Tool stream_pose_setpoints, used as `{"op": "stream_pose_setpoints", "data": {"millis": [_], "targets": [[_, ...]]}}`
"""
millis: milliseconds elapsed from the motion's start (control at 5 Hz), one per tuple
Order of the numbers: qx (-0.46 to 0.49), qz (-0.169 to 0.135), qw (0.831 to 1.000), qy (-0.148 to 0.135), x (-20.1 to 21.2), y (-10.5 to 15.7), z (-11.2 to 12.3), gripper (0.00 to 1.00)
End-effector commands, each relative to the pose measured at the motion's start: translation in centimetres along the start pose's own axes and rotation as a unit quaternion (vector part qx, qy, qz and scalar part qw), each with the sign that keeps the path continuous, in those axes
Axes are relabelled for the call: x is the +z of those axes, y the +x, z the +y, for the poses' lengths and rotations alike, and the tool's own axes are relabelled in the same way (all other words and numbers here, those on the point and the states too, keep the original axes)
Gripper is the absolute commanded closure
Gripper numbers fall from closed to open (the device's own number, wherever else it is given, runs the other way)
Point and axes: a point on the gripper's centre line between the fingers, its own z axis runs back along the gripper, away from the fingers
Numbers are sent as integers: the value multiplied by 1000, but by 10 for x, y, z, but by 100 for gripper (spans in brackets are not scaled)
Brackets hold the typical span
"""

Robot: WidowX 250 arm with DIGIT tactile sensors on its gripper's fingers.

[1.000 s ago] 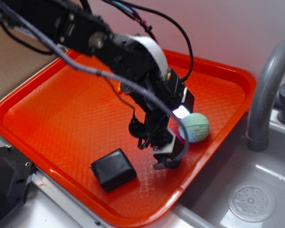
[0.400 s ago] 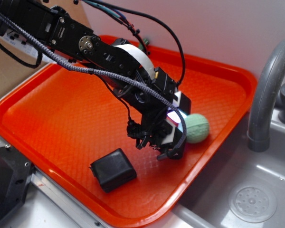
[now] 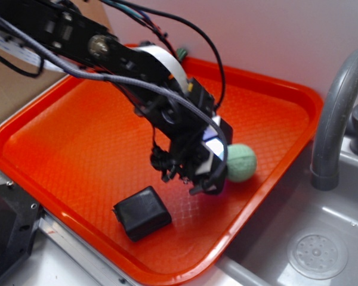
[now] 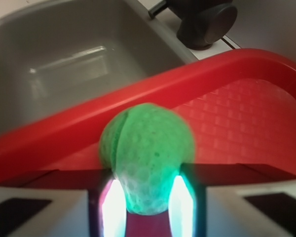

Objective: Grab the green ball.

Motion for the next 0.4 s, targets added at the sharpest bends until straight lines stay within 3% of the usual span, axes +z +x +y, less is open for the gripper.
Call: {"op": "stream_pose_setpoints", "data": {"millis": [0, 200], "targets": [[196, 74, 978, -7, 142, -3, -1, 100], [278, 98, 950, 104, 208, -14, -9, 100]]}}
